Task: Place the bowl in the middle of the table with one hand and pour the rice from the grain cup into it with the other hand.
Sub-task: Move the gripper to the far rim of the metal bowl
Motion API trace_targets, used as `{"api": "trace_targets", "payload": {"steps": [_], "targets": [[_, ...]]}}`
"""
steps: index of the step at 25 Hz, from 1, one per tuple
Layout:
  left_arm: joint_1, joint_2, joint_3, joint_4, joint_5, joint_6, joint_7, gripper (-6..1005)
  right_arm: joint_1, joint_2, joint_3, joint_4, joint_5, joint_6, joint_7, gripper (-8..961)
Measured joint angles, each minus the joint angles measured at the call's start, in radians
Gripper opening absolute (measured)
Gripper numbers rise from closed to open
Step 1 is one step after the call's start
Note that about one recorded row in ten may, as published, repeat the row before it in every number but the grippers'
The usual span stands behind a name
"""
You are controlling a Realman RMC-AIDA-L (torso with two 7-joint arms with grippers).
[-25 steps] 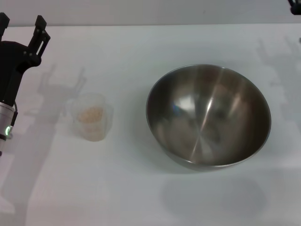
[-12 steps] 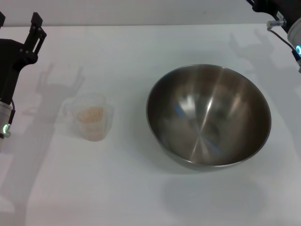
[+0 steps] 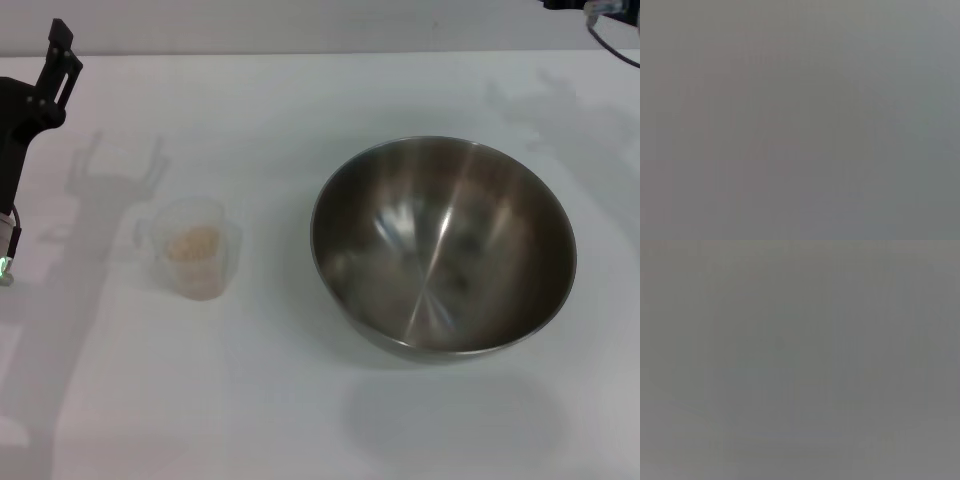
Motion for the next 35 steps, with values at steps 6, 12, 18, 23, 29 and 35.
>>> {"api": "trace_targets", "payload": {"steps": [6,12,18,23,29,35], "targets": [[-0.004,0.001,-0.014,0.001,0.000,0.002,0.000,831,0.100,0.000,0.140,-0.059,0.058,0.407,-0.096,769],[-0.005,0.002,-0.033,0.005,0.000,0.002,0.000,831,0.161,0.000,0.236,-0.038,0.113,0.661,-0.230,768],[-0.006,0.002,-0.035,0.006,0.000,0.004,0.000,831,0.191,0.000,0.270,0.005,0.128,0.747,-0.313,742],[-0.007,0.002,-0.035,0.008,0.000,0.005,0.000,831,0.219,0.000,0.277,0.054,0.130,0.795,-0.374,720],[-0.007,0.002,-0.035,0.008,0.002,0.006,0.000,831,0.251,0.000,0.268,0.119,0.130,0.825,-0.418,693],[-0.007,0.002,-0.035,0.010,0.001,0.008,0.000,831,0.283,0.000,0.264,0.196,0.124,0.841,-0.452,667]]}}
